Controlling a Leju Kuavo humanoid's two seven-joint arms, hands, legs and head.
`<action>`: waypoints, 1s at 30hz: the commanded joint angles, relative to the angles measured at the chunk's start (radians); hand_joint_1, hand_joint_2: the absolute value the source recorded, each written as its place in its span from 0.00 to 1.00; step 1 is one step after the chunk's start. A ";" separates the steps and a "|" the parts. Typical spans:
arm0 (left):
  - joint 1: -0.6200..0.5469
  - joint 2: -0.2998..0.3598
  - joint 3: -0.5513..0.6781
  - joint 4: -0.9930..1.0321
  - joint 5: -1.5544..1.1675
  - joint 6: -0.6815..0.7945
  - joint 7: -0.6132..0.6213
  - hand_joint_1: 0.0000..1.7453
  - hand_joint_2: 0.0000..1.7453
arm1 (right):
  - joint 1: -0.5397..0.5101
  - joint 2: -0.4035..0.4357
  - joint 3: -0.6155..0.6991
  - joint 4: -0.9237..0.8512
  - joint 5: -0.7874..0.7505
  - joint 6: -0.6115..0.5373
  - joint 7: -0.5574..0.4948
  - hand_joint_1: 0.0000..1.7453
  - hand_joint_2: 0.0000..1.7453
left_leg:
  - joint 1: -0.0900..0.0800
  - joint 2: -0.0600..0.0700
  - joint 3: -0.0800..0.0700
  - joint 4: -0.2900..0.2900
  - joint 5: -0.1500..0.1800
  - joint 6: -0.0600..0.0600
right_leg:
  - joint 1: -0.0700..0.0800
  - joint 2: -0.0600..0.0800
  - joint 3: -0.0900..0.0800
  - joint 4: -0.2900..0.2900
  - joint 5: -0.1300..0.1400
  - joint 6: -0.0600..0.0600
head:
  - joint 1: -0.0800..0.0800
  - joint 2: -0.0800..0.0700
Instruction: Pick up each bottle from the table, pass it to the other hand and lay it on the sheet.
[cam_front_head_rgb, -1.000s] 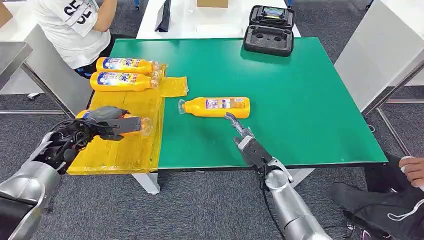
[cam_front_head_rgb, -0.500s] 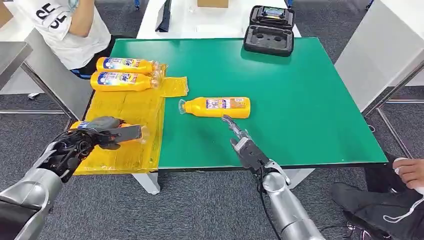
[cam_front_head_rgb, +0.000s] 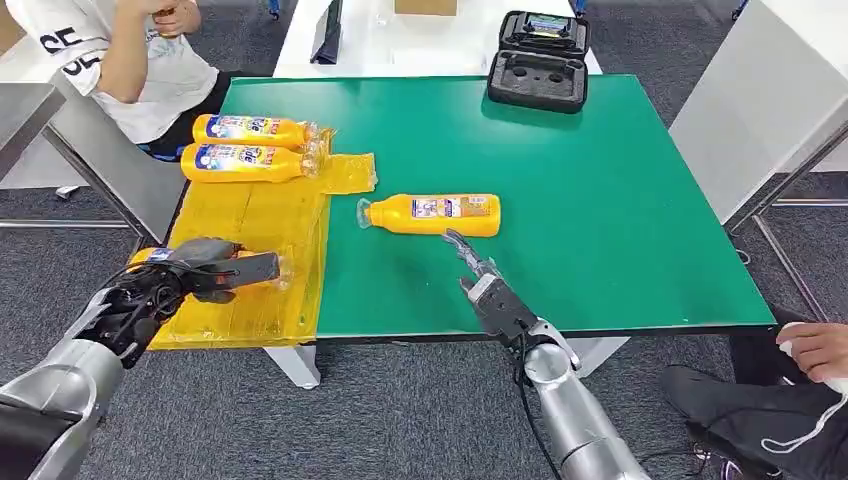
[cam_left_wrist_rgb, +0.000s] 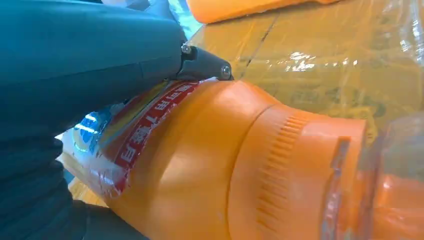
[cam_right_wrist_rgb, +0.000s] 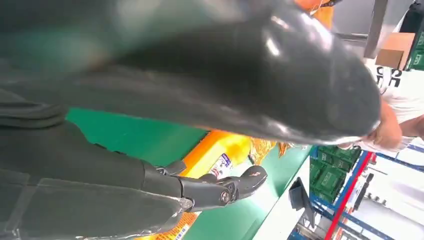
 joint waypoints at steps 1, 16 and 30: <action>-0.013 0.011 0.038 0.062 -0.031 -0.011 0.013 0.60 1.00 | -0.056 0.011 -0.020 0.091 -0.001 0.007 0.001 0.00 0.00 | 0.001 0.003 0.001 0.000 -0.001 -0.002 | 0.001 0.002 0.001 0.000 0.000 -0.002 | 0.000 0.000; -0.008 0.019 0.060 0.067 -0.064 -0.037 -0.009 0.00 1.00 | -0.070 0.014 -0.019 0.123 -0.007 -0.002 0.003 0.00 0.00 | 0.001 0.002 0.001 0.000 0.000 -0.002 | 0.001 0.002 0.001 0.000 0.000 -0.002 | 0.000 0.000; -0.071 0.017 0.132 0.010 0.015 -0.052 -0.136 0.00 0.00 | -0.050 0.006 -0.034 0.127 -0.005 -0.020 0.012 0.00 0.00 | 0.002 -0.001 -0.002 0.002 0.000 -0.001 | 0.002 -0.001 -0.001 0.001 0.000 -0.001 | 0.000 0.000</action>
